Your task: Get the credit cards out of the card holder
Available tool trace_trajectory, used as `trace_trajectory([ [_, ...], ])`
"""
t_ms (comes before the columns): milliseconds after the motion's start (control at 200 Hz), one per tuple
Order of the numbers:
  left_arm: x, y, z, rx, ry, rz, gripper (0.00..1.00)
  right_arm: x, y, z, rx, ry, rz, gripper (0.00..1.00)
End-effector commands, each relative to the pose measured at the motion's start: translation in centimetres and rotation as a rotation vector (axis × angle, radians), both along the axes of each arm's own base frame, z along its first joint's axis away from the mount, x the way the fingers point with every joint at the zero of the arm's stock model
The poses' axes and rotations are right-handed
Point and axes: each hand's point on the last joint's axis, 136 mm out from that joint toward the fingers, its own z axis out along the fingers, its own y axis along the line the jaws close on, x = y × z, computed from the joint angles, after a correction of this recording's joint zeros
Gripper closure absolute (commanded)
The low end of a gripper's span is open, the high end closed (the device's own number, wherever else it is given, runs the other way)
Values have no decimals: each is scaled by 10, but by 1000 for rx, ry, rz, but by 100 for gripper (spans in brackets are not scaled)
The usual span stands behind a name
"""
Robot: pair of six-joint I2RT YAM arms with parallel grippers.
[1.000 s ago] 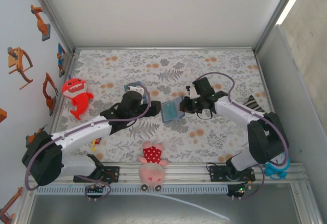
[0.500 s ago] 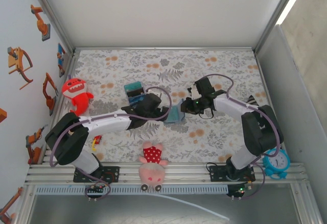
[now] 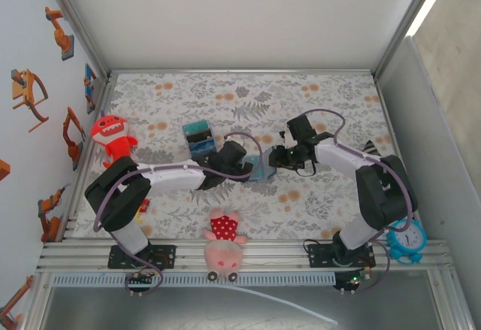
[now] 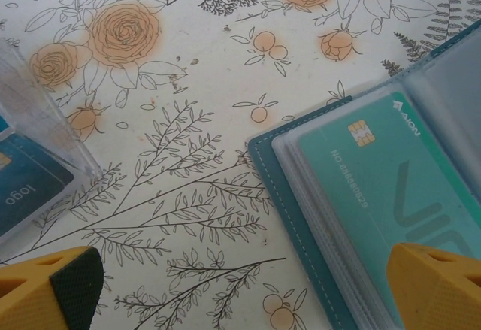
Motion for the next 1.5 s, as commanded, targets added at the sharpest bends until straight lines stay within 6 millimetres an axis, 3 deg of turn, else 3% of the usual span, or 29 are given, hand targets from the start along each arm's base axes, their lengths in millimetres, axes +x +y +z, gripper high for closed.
trace_trajectory([
  [0, 5, -5, 5, 18, -32, -5, 3, 8, -19, 7, -101, -51, -26, 64],
  [250, 5, -3, -1, 47, -18, 7, 3, 11, -27, -11, -159, -26, -40, 64],
  [746, 5, 2, -16, 65, 7, 45, 3, 19, -33, -29, -218, -26, -53, 63],
  [932, 5, 1, -18, 63, 9, 53, 3, 18, -45, -33, -280, -24, -79, 60],
  [1067, 5, 2, -18, 67, 12, 55, 3, 23, -50, -16, -299, -73, -96, 48],
  [1177, 4, 3, -18, 71, 13, 55, 3, 28, -59, 8, -332, -130, -116, 48],
  [1332, 2, 4, -19, 66, 13, 67, 3, 35, -72, 46, -357, -218, -190, 53],
  [1492, 1, 2, -18, 53, 13, 75, 3, 37, -65, 85, -241, -317, -258, 60],
])
